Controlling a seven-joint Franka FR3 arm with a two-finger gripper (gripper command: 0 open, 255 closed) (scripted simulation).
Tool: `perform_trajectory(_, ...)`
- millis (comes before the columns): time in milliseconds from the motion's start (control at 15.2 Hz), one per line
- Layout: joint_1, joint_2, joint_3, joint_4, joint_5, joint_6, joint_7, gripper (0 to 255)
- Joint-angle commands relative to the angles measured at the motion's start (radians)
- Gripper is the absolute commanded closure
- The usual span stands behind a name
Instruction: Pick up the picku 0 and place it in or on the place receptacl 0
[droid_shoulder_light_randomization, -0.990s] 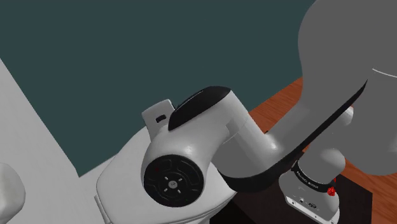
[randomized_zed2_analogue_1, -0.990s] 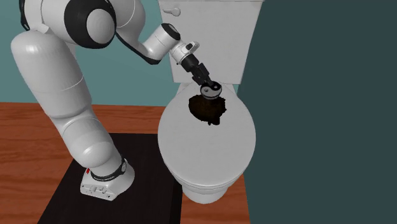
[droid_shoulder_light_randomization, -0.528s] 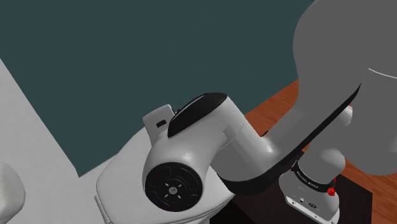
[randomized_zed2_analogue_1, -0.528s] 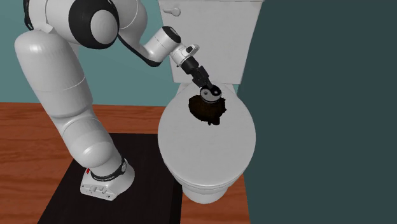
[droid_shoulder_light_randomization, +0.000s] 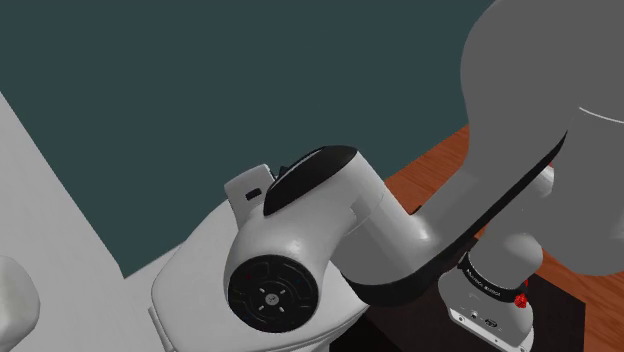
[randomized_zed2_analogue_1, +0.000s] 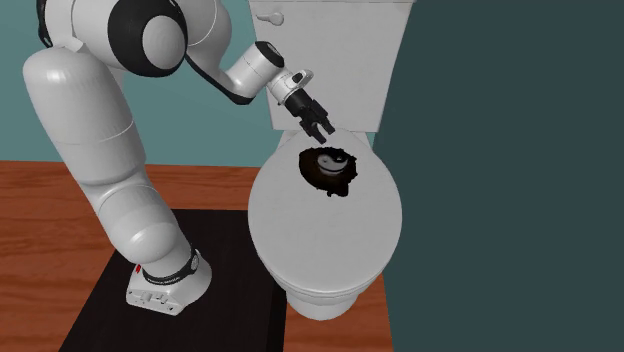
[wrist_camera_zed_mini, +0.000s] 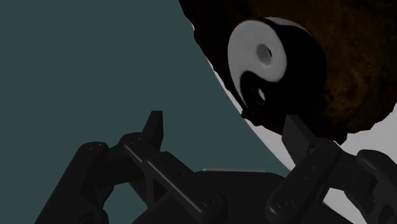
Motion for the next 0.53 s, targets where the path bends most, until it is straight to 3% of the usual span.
perform_trajectory(0, 0.013, -0.003, 0.012, 0.015, 0.017, -0.025, -0.005, 0)
perform_trajectory(198, 0.050, -0.004, 0.043, 0.064, 0.059, -0.097, -0.017, 0)
perform_trajectory(462, 0.050, -0.004, 0.043, 0.063, 0.059, -0.097, -0.017, 0)
